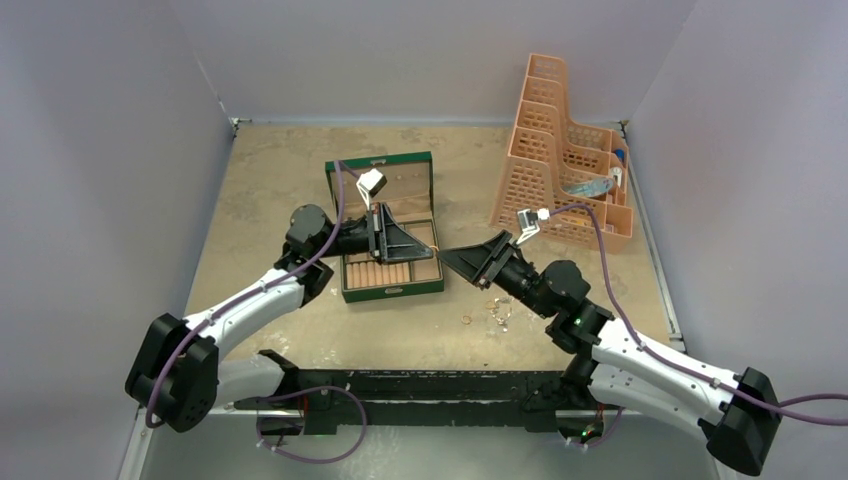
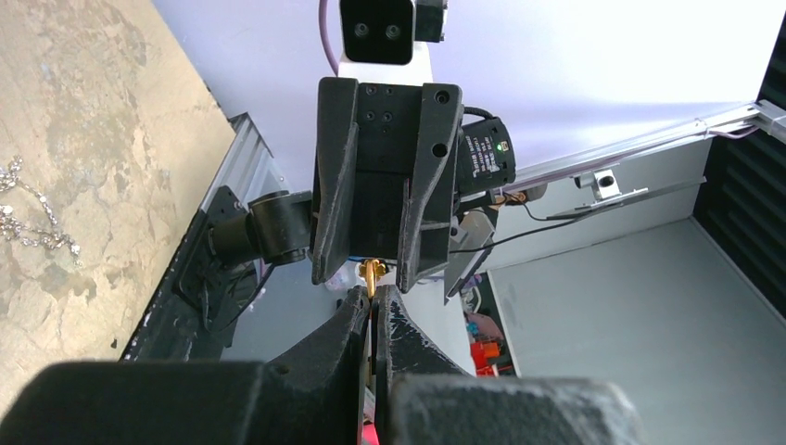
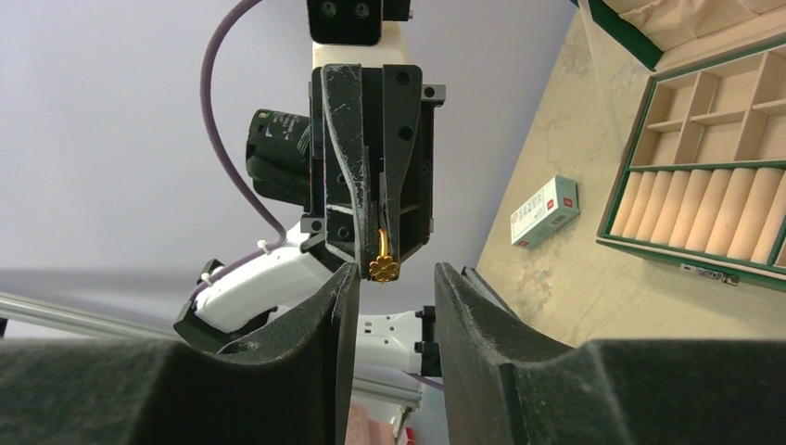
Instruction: Organize the mixed jewelry
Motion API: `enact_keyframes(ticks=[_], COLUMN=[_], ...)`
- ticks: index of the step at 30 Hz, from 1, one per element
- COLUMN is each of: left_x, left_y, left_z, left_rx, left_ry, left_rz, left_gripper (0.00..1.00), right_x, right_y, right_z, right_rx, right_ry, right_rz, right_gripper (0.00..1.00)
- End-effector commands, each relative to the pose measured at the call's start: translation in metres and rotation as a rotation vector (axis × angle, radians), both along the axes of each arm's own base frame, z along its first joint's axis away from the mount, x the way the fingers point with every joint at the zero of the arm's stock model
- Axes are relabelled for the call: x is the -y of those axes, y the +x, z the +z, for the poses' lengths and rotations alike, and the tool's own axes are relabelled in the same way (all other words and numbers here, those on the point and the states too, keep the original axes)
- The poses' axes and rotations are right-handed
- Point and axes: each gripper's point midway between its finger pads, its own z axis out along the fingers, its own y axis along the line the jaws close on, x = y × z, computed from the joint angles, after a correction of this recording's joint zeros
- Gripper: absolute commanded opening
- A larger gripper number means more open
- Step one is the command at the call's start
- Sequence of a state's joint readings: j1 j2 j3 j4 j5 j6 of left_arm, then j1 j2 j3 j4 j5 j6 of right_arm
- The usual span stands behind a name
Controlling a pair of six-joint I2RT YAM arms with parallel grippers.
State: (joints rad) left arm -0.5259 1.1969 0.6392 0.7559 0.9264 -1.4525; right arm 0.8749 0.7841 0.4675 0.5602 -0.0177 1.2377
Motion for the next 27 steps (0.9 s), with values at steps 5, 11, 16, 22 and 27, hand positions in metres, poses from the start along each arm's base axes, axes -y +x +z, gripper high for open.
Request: enact_keyframes(ticks=[5, 11, 16, 22, 27], left_x=[0.000, 0.000, 0.000, -0.001, -0.005], left_y=[0.002, 0.004, 0.004, 0.003, 0.004], left_z=[0.007, 0.005, 0.003, 0.001, -0.009], left_rx=[0.046, 0.053, 0.050, 0.050, 0.109], left_ry=[-0.043, -0.045, -0.048, -0.049, -0.022], left_rz=[0.017, 0.018, 0.022, 0.025, 0.087], left_gripper=[0.00, 0.00, 0.00, 0.00, 0.50], right_x=[0.002, -0.001, -0.001, 0.002, 0.003], right_y=[0.002, 0.007, 0.008, 0.011, 0.021], right_z=[0.039, 0.040, 0.038, 0.034, 0.027], right_rx=[0.082, 0.082, 0.074, 0.062, 0.055], right_ry=[0.059, 0.036, 0.030, 0.012, -0.052], right_rz=[-0.017, -0.024, -0.028, -0.049, -0.091], right_gripper=[0.37, 0.32, 0.21, 0.12, 0.09])
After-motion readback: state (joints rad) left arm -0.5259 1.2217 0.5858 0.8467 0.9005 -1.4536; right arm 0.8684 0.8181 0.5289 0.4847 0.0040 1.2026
